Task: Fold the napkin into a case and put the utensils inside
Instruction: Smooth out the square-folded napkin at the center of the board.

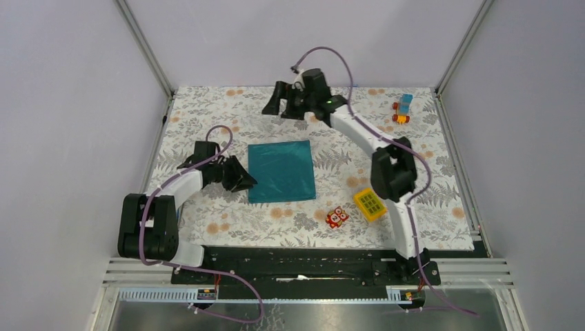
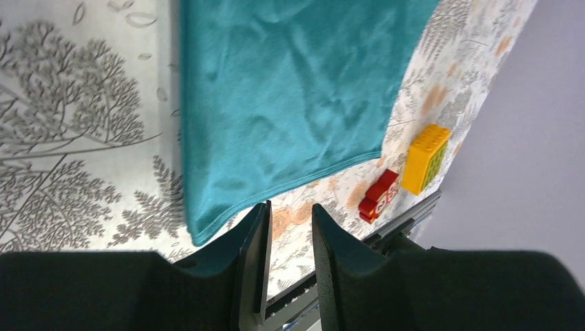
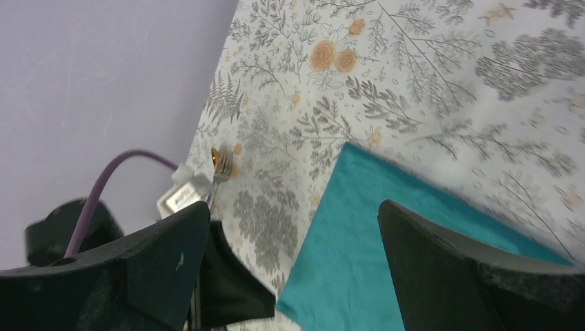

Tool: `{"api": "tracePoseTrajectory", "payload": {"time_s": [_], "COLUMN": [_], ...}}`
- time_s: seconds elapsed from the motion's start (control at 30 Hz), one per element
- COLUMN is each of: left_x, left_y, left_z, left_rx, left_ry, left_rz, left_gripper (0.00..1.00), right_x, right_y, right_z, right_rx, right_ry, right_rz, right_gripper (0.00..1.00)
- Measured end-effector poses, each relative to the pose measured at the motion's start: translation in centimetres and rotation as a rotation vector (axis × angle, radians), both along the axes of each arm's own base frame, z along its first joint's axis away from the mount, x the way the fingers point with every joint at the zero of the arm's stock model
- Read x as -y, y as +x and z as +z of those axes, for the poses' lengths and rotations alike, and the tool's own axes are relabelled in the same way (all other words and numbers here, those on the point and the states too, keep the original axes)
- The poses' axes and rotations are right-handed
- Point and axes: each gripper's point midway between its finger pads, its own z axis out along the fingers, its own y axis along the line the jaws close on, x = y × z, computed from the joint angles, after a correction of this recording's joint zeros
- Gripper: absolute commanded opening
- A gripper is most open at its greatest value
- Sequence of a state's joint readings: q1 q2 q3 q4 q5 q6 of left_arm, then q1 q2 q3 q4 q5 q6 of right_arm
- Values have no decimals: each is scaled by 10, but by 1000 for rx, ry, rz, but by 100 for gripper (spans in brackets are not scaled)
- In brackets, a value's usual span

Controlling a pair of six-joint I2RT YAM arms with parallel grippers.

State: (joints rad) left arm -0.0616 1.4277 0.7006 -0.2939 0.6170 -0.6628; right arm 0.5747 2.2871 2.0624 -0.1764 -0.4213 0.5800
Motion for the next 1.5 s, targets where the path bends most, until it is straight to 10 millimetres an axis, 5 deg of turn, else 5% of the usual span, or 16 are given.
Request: {"api": "tracePoseTrajectory", "payload": {"time_s": [0.13, 0.2, 0.4, 0.57, 0.7, 0.83, 1.0, 1.27, 1.5], "left_x": [4, 6, 14, 16, 15, 8, -11, -15, -17], "left_y": [15, 30, 97, 155, 183, 187, 193, 195, 195], "left_z": [16, 24, 29, 9, -16, -37, -45, -46, -43], "left_rx": [35, 50, 85, 89, 68, 28, 14, 6, -9], "left_ry": [-22, -41, -87, -92, -81, -62, -27, -28, -6], "left_rz": [-4, 2, 46, 87, 122, 163, 226, 237, 222], "left_gripper": [23, 19, 13, 11, 10, 10, 6, 5, 18], "right_x": [44, 56, 67, 66, 65, 67, 73, 104, 114], "right_y": [-13, -16, -29, -30, -28, -28, -23, -1, -3], "right_z": [23, 9, -60, -92, -109, -126, -135, -141, -134], "right_rx": [-7, -41, -211, -269, -291, -318, -327, -319, -315], "right_ry": [30, 29, -7, -26, -36, -50, -55, -19, -15], "right_rz": [-6, -11, -7, -5, -7, -12, -27, -83, -84], "right_gripper": [85, 77, 78, 79, 79, 79, 78, 79, 79]}}
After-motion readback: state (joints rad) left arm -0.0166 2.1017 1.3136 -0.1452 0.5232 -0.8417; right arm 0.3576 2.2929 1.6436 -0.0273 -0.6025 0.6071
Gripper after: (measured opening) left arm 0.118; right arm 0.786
